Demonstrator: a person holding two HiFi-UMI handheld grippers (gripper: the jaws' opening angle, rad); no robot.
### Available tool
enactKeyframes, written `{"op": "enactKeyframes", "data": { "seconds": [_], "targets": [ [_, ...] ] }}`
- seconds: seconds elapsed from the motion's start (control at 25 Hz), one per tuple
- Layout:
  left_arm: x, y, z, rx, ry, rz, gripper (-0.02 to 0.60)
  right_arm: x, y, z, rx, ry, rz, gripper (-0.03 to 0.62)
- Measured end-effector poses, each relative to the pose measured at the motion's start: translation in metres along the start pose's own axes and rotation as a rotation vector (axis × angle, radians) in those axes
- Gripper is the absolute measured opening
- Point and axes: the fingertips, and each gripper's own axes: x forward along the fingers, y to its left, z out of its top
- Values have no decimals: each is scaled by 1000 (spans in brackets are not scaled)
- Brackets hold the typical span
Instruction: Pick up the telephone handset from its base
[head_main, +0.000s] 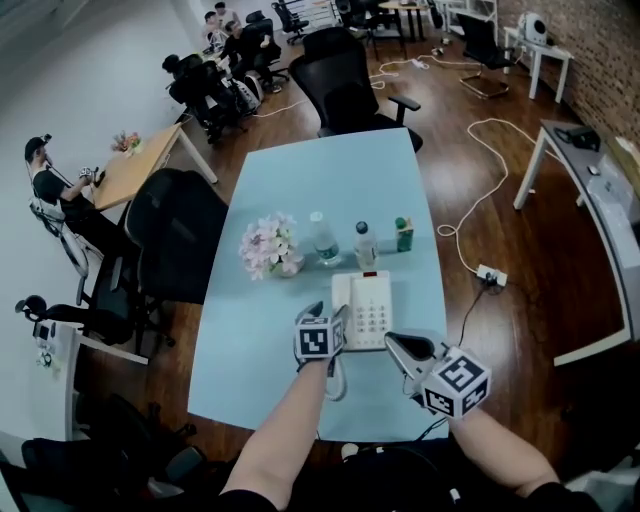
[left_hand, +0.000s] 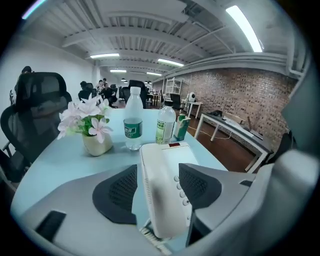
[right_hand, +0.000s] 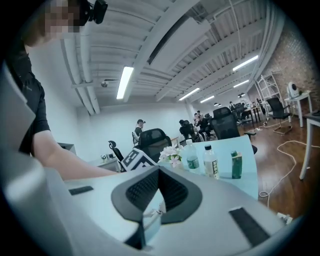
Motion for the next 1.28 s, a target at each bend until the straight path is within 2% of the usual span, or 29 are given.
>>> {"op": "enactKeyframes", "data": {
  "seconds": [0.12,0.4,0.64,0.88,0.92,1.28],
  "targets": [
    [23,5,5,-2,30,10,282,-2,-6,-2,0,2,9,15],
    [62,9,3,41,90,61,282,-10,-31,-15,41,12,-9,15],
    [78,7,4,32,91,73,282,-14,-41,-21,56,21,-17,15],
    [81,8,5,15,97,63,278,-16,-46,-22,63,17,-25,15],
    [80,8,6,7,96,65,252,-16,-47,-22,63,16,-29,15],
    [61,2,13,-25,73,48,242,-18,-37,-19,48,12,-29,15]
  ]
}}
